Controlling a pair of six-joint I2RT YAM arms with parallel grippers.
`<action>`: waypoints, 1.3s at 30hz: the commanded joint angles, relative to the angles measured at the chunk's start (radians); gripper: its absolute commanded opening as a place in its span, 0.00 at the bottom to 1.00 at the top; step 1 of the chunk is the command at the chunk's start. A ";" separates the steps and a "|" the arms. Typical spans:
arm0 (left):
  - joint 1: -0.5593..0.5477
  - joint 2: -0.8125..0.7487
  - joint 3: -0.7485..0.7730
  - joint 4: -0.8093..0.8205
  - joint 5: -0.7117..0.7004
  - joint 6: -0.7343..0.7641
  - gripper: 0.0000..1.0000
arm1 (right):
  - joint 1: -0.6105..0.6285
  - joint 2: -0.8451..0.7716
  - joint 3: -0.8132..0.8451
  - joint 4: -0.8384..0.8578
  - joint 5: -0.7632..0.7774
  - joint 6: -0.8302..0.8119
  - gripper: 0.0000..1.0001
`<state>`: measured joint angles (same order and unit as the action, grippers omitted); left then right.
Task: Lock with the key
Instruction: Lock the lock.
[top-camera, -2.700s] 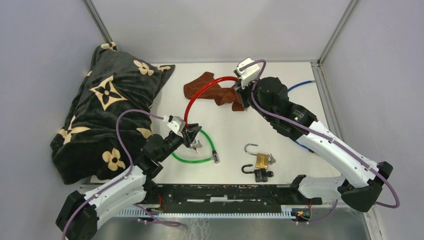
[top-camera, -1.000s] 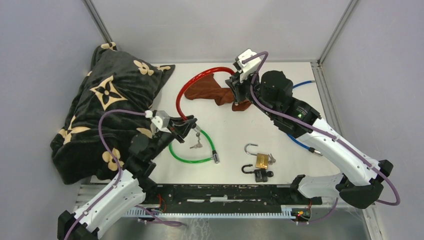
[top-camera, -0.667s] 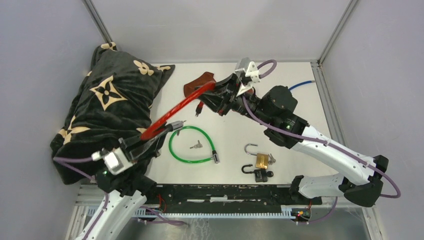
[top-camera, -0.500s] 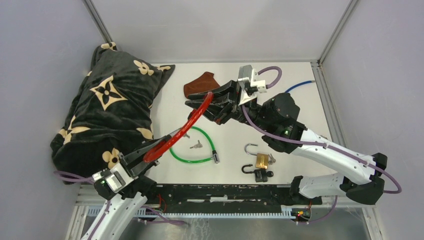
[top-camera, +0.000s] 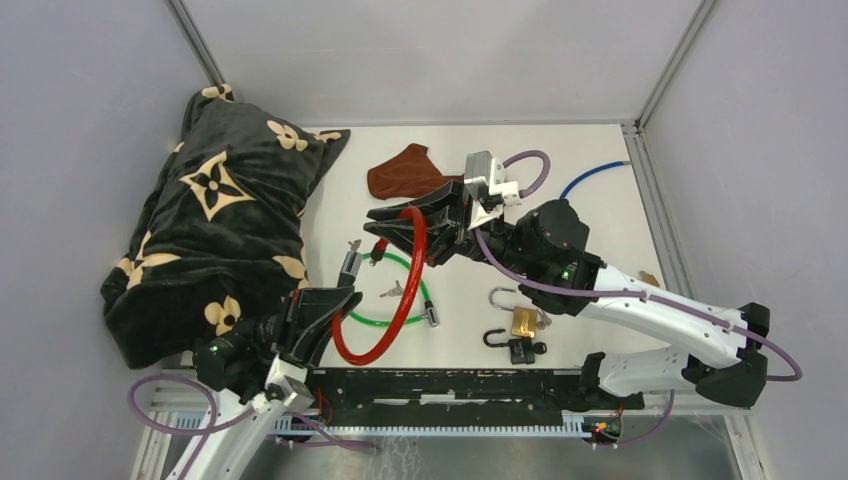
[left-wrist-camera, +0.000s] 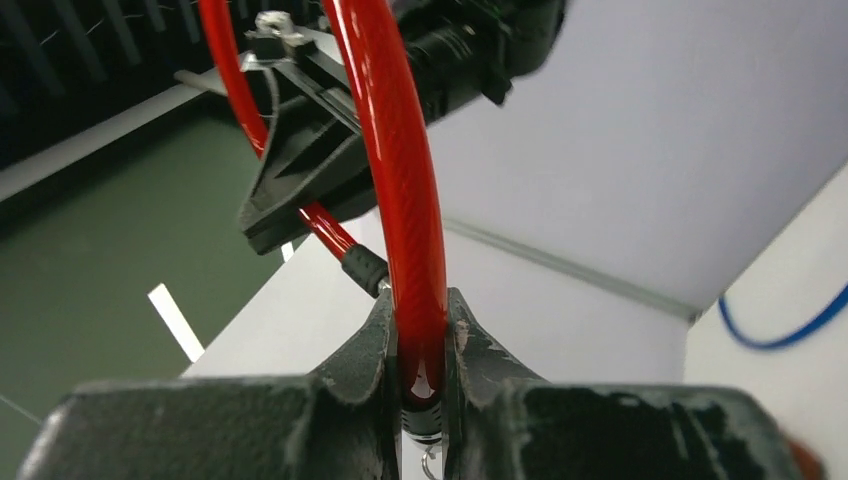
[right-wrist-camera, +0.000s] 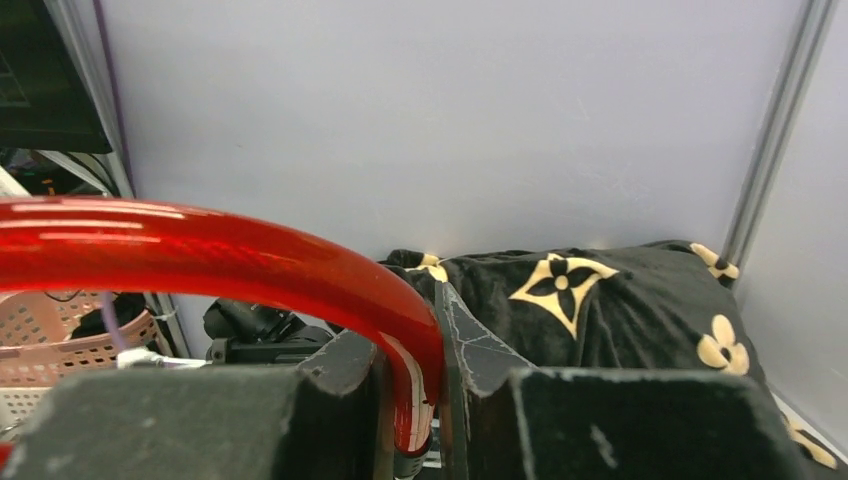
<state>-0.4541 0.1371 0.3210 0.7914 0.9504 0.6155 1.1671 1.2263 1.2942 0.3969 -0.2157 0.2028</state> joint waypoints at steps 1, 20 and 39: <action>0.003 -0.002 0.072 -0.367 0.163 0.581 0.02 | 0.001 -0.061 0.011 0.049 0.057 -0.015 0.00; 0.003 0.081 0.215 -1.259 0.164 1.492 0.02 | 0.002 0.053 0.107 -0.084 0.075 -0.114 0.00; 0.001 0.271 0.200 -0.835 -0.733 -1.028 0.02 | -0.081 -0.025 0.089 -0.510 0.851 -0.358 0.00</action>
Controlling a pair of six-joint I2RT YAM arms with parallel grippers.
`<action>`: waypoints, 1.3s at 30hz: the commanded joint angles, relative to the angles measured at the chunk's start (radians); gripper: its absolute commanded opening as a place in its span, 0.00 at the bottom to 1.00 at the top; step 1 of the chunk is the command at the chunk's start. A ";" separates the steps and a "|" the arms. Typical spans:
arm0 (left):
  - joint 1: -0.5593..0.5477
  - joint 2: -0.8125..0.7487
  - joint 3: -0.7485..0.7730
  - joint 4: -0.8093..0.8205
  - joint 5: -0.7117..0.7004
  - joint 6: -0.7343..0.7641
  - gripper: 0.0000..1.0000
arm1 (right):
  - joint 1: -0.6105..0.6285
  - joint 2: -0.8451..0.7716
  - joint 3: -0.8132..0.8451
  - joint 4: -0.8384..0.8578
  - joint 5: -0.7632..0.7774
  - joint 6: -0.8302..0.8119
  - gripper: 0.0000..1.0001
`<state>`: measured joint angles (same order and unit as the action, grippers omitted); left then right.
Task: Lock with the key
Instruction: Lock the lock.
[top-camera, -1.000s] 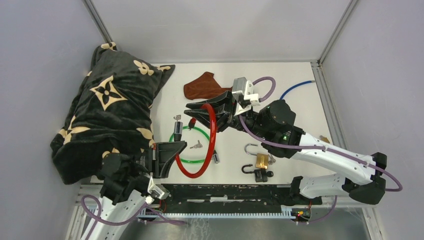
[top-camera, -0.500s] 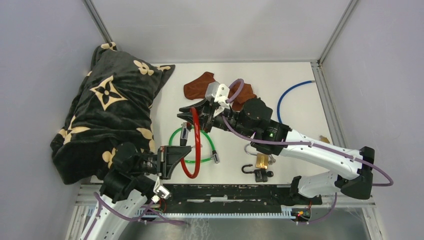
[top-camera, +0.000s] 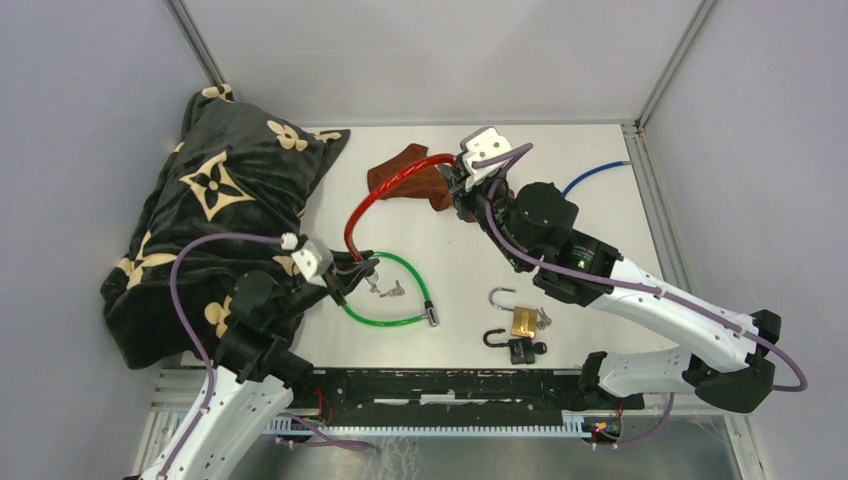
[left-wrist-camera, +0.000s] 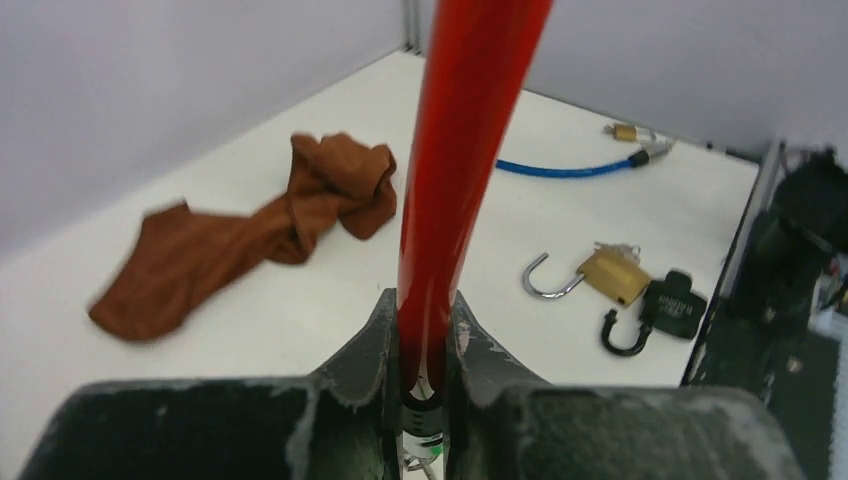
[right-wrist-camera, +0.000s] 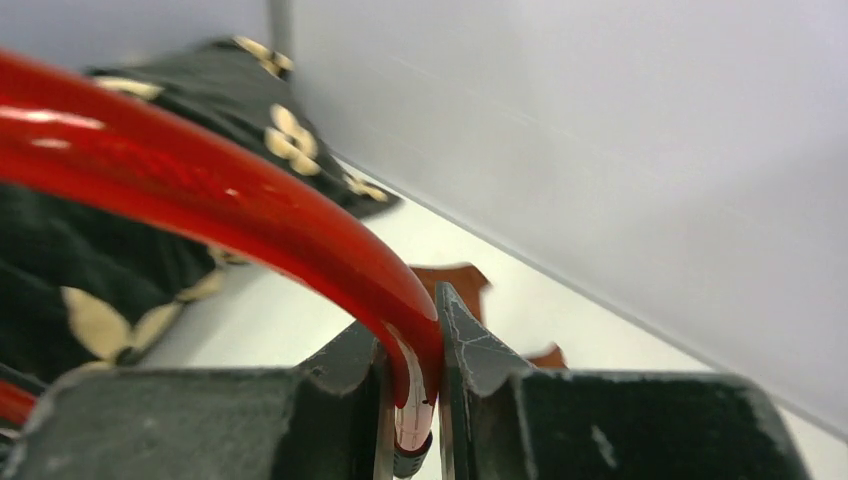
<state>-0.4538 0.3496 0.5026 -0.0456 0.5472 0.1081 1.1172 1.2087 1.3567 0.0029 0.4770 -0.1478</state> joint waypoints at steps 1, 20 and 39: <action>0.002 0.071 0.020 -0.012 -0.357 -0.564 0.02 | -0.038 -0.004 0.023 -0.134 0.160 0.002 0.00; 0.003 0.020 -0.132 0.056 -0.437 -0.458 0.47 | -0.241 -0.055 -0.107 -0.069 -0.235 0.025 0.00; 0.002 0.129 0.102 -0.270 0.480 0.305 0.62 | -0.300 -0.099 -0.115 -0.057 -0.547 -0.297 0.00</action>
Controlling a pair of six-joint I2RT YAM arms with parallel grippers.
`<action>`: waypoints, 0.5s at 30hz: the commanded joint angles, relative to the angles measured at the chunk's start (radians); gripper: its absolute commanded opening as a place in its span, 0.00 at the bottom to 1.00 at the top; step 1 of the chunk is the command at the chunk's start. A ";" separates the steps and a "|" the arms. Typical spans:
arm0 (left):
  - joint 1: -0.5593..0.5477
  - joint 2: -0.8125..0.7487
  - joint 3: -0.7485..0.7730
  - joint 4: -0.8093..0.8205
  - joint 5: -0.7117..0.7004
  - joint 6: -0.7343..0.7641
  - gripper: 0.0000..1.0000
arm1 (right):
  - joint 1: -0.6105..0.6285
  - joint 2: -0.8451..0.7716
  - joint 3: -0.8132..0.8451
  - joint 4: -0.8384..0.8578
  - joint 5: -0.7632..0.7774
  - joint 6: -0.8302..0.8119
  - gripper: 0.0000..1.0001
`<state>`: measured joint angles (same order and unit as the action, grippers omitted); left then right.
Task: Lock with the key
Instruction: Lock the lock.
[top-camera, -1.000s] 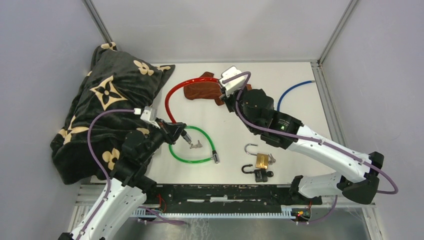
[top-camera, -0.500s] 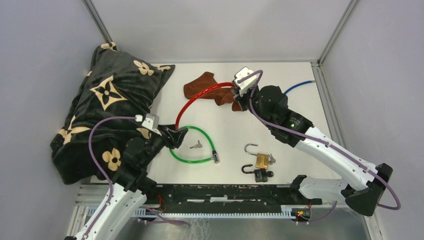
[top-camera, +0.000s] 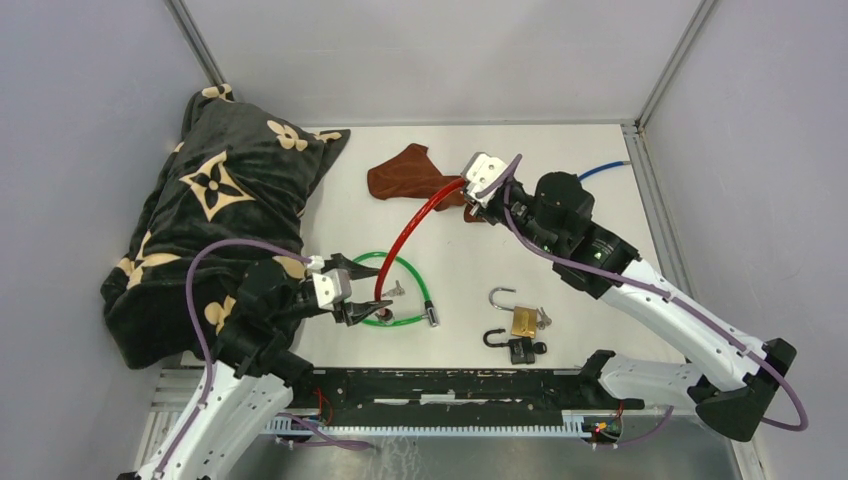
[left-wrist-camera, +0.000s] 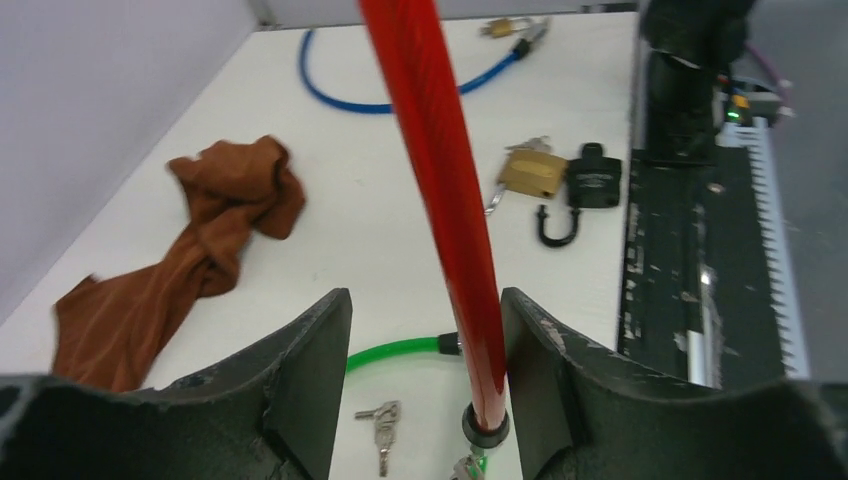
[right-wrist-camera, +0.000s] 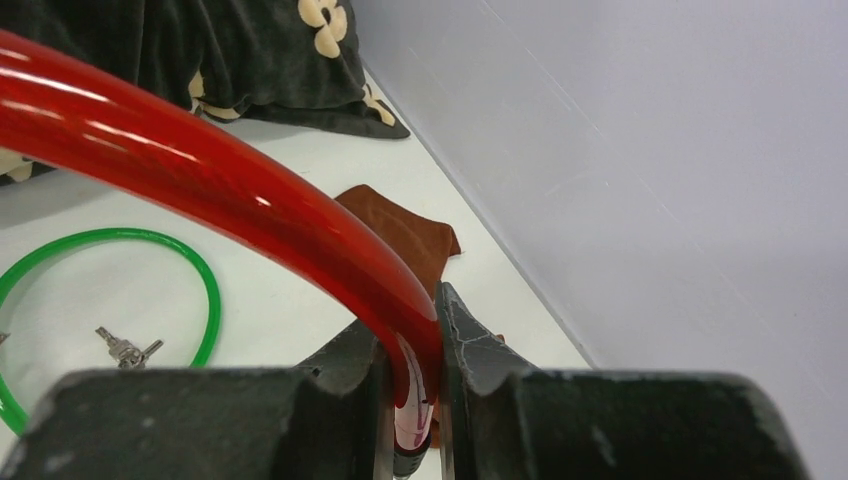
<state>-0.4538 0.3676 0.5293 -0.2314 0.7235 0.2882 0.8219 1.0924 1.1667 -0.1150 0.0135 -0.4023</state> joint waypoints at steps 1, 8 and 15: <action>0.003 0.145 0.089 -0.088 0.319 0.119 0.61 | -0.004 0.026 0.083 0.054 -0.098 -0.052 0.00; 0.000 0.216 0.125 -0.168 0.336 0.254 0.54 | -0.005 0.051 0.153 0.012 -0.156 -0.091 0.00; -0.029 0.262 0.108 -0.284 0.400 0.504 0.60 | -0.004 0.081 0.204 -0.002 -0.205 -0.086 0.00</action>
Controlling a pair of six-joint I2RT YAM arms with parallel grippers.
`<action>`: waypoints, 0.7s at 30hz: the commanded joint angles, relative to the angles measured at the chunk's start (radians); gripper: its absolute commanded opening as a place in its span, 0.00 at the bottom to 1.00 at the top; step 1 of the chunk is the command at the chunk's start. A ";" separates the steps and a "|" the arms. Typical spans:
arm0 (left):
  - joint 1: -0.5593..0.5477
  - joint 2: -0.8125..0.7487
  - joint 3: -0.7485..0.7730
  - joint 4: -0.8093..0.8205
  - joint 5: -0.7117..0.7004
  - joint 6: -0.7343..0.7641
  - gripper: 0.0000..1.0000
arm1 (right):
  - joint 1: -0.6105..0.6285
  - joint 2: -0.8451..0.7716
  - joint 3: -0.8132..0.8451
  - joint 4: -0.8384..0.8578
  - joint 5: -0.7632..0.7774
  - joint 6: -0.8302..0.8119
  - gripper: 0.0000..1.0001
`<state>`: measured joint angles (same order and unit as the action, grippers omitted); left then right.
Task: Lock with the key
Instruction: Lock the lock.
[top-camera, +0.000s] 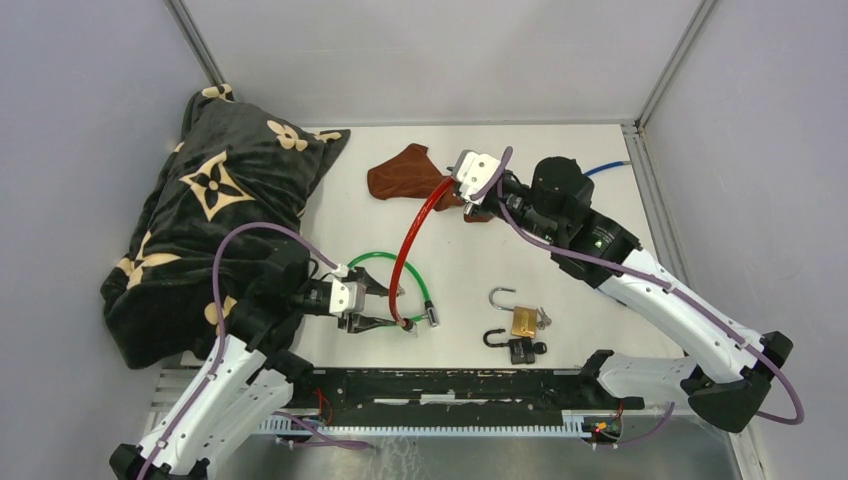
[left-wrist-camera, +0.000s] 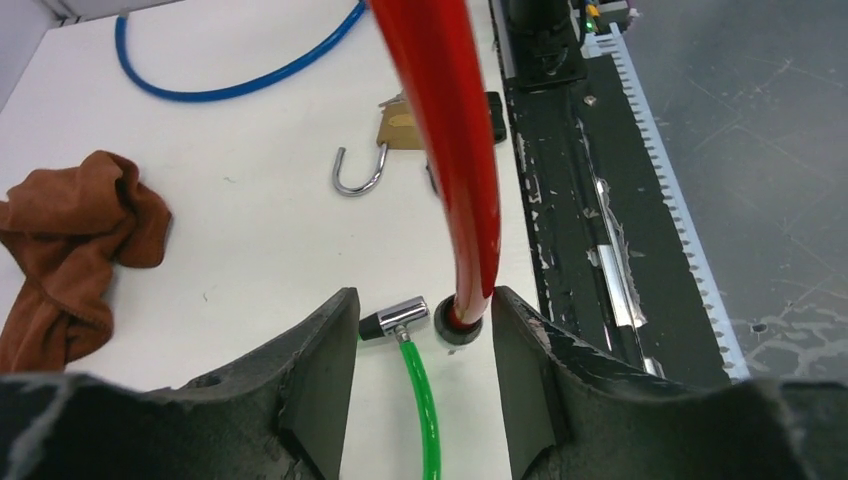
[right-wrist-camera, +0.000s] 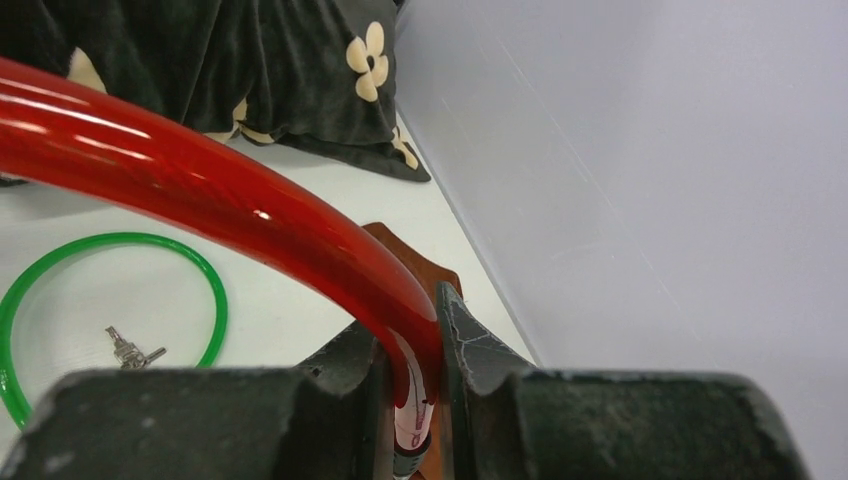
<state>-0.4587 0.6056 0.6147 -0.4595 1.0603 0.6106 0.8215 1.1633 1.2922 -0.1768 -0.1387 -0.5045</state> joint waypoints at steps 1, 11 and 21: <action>-0.033 0.031 0.019 -0.056 0.060 0.211 0.61 | -0.004 0.014 0.086 0.058 -0.061 0.018 0.00; -0.144 0.094 0.009 -0.010 0.036 0.313 0.65 | -0.005 0.040 0.124 0.047 -0.091 0.026 0.00; -0.220 0.109 0.023 -0.221 0.008 0.540 0.66 | -0.004 0.064 0.171 -0.005 -0.056 -0.027 0.00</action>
<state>-0.6697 0.7052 0.6144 -0.5392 1.0756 0.9455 0.8215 1.2316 1.3838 -0.2165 -0.2119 -0.5186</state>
